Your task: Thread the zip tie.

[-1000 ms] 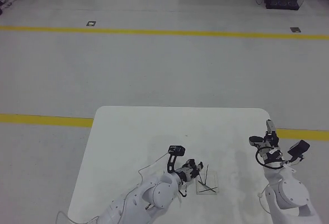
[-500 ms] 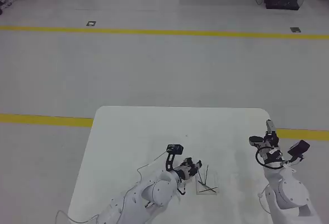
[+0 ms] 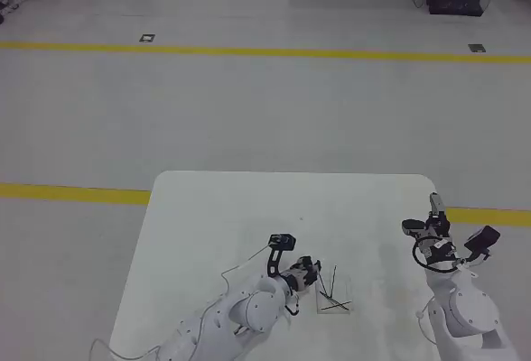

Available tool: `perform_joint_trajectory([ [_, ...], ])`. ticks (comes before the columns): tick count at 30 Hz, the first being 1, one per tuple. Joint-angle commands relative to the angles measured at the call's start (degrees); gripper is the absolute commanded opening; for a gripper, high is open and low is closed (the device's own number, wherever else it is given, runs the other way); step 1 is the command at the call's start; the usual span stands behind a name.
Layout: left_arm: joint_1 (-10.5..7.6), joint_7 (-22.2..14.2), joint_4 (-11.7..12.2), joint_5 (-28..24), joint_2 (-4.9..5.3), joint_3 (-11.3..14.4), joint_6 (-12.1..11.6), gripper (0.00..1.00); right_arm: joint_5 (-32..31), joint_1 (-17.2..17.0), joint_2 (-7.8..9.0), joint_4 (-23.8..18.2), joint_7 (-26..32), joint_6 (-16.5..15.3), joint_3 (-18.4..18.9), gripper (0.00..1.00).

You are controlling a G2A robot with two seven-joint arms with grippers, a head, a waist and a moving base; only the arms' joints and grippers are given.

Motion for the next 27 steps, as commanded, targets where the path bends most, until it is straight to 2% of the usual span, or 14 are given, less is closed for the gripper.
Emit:
perform_joint_trajectory([
  [1,-0.09,-0.1,0.1,0.1,-0.06,0.1,0.2,0.12,0.0,0.0,0.00,0.0,0.0,0.0,0.0,1.00],
  [8,0.01,-0.3,0.1,0.0,-0.17,0.4,0.2,0.15,0.0,0.0,0.00,0.0,0.0,0.0,0.0,1.00],
  [9,0.04,-0.3,0.1,0.1,-0.17,0.4,0.2,0.18,0.0,0.0,0.00,0.0,0.0,0.0,0.0,1.00],
  [15,0.16,-0.4,0.1,0.5,-0.17,0.5,0.2,0.16,0.0,0.0,0.00,0.0,0.0,0.0,0.0,1.00],
  [18,0.24,-0.4,0.1,0.6,-0.14,0.4,0.0,0.13,0.0,0.0,0.00,0.0,0.0,0.0,0.0,1.00],
  [23,0.44,-0.5,-0.2,0.8,-0.07,0.4,-0.2,0.00,0.0,0.0,0.00,0.0,0.0,0.0,0.0,1.00],
  [27,0.69,-0.4,-0.5,0.5,0.03,0.1,-1.2,0.00,0.0,0.0,0.00,0.0,0.0,0.0,0.0,1.00],
])
